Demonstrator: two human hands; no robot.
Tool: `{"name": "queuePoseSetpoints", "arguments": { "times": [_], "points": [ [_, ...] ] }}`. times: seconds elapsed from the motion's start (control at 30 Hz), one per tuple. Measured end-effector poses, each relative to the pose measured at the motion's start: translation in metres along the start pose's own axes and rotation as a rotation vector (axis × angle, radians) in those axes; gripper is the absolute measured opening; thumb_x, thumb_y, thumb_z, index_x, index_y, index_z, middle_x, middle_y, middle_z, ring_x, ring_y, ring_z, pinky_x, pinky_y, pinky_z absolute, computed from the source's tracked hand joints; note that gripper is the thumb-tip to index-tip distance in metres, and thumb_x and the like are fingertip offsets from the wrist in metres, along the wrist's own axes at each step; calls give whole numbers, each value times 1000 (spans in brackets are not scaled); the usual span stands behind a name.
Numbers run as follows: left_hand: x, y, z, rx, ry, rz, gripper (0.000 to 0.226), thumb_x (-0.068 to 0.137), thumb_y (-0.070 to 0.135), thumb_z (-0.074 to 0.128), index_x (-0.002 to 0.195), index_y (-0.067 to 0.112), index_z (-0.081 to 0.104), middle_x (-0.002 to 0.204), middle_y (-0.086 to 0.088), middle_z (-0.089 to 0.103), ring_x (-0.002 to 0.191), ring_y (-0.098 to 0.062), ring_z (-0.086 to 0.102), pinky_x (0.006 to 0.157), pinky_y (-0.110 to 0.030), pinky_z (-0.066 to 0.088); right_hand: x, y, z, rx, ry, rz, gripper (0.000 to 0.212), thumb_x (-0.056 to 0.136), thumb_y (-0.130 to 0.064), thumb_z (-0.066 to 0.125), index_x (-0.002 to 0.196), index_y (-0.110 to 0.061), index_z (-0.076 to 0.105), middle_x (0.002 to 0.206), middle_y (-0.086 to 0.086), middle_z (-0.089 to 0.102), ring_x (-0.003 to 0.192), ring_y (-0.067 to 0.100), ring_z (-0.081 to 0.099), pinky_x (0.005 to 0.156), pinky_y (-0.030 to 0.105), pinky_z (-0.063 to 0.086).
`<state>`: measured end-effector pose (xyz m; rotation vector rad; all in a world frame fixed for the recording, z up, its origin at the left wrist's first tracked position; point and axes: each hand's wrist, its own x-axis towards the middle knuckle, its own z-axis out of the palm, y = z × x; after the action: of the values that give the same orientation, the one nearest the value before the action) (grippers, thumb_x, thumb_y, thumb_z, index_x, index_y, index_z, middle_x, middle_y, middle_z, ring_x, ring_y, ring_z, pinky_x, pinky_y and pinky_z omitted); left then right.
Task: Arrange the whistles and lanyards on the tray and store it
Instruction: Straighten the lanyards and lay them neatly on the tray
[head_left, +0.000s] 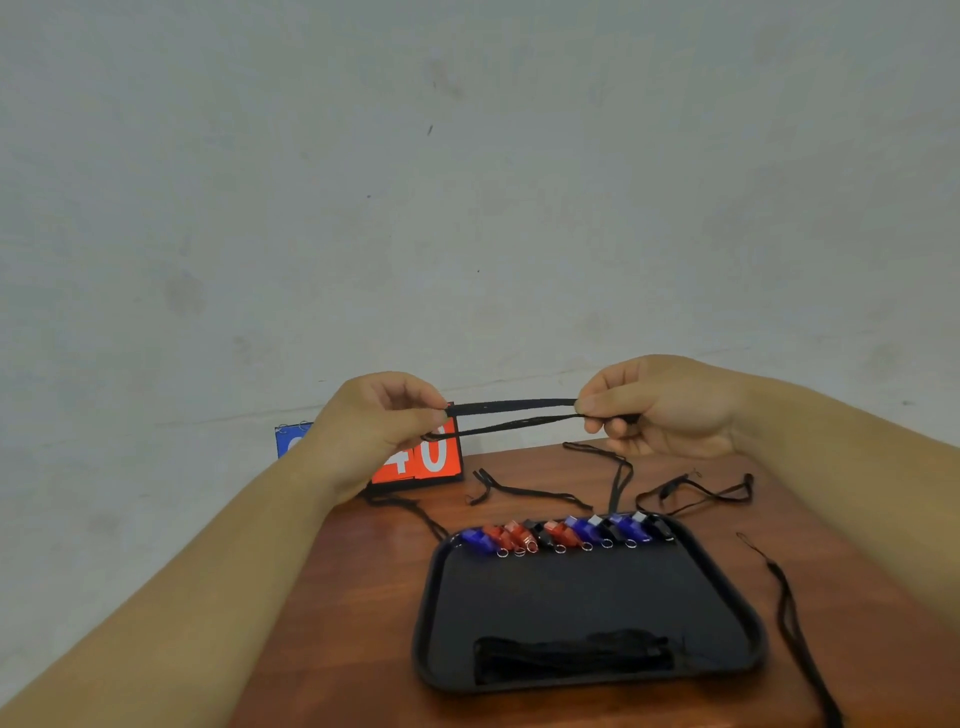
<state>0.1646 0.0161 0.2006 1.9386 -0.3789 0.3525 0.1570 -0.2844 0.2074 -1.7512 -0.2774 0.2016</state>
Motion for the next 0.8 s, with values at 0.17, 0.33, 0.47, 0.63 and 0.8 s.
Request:
{"name": "queuePoseSetpoints", "arguments": {
  "times": [0.17, 0.33, 0.47, 0.63, 0.8],
  "points": [
    [-7, -3, 1, 166, 23, 23, 15, 92, 11, 74, 89, 25, 75, 87, 5, 81, 86, -16, 78, 74, -31, 62, 1, 3, 2, -22, 7, 7, 10, 93, -9, 69, 84, -12, 72, 77, 3, 70, 57, 7, 53, 64, 25, 54],
    [-5, -12, 10, -80, 124, -35, 17, 95, 10, 70, 98, 26, 73, 97, 4, 78, 95, -16, 74, 86, -35, 61, 2, 4, 5, -23, 24, 11, 8, 93, -9, 70, 85, -11, 72, 75, 3, 70, 57, 7, 54, 65, 26, 54],
    [-5, -16, 18, -285, 118, -89, 18, 97, 0, 65, 99, 17, 72, 94, -4, 73, 81, -15, 69, 83, -35, 61, 0, 6, 5, -33, 25, 13, 7, 94, -8, 69, 87, -10, 71, 74, 3, 70, 58, 8, 54, 65, 26, 54],
    [-3, -28, 16, -40, 126, -19, 16, 94, 9, 71, 90, 24, 77, 85, 3, 79, 86, -18, 73, 83, -35, 61, 2, 12, -2, -37, 36, 34, 9, 93, -9, 70, 84, -12, 72, 77, 5, 71, 58, 8, 56, 71, 29, 54],
    [-8, -38, 19, 264, -25, 73, 18, 92, 13, 73, 89, 30, 76, 84, 16, 78, 81, -2, 74, 82, -24, 55, 2, 26, -8, -56, 51, 73, 6, 95, -7, 67, 91, -9, 70, 77, 6, 72, 58, 8, 60, 65, 25, 55]
  ]
}}
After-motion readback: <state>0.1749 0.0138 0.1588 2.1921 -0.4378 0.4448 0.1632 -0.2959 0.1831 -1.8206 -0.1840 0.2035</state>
